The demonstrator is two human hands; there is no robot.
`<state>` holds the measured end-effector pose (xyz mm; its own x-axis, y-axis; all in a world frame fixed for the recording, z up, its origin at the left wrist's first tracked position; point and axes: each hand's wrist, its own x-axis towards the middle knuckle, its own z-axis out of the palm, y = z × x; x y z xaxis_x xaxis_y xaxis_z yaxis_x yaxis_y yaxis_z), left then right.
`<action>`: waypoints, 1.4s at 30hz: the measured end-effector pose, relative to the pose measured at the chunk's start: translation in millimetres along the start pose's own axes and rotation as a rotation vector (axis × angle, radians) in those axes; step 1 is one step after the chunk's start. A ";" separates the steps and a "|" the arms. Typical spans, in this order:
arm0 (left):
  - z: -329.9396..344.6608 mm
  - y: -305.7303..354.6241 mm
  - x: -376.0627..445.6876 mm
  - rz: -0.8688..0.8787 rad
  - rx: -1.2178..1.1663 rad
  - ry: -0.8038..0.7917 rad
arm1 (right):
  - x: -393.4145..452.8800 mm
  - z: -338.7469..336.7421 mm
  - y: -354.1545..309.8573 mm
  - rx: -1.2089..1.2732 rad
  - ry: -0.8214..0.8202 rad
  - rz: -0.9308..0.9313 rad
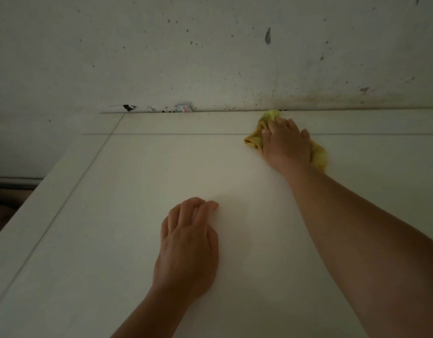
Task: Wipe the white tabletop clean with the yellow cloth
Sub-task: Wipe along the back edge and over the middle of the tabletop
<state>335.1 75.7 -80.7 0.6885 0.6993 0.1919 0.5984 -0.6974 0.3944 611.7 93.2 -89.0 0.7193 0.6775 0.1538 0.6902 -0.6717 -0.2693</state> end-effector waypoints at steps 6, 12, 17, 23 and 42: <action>0.9 -3.8 2.0 0.001 0.002 0.008 | -7.4 -15.7 47.1 -0.047 0.022 0.038; 0.8 -1.5 2.7 -0.005 0.030 0.020 | -34.8 -41.0 105.1 -0.068 -0.005 -0.029; 0.7 8.3 -0.2 -0.016 0.048 0.032 | -68.0 -51.5 115.8 -0.016 -0.116 -0.197; -0.8 10.6 -0.4 0.009 0.101 0.031 | -134.5 -58.1 102.7 0.070 -0.207 -0.420; -12.6 78.3 -195.3 -0.006 0.063 -0.194 | -422.4 -111.6 88.0 0.139 -0.321 -0.558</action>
<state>242.3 -113.5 -75.9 0.7468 0.6649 0.0108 0.6234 -0.7057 0.3366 377.5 -285.5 -71.6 0.1826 0.9830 0.0201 0.9205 -0.1637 -0.3547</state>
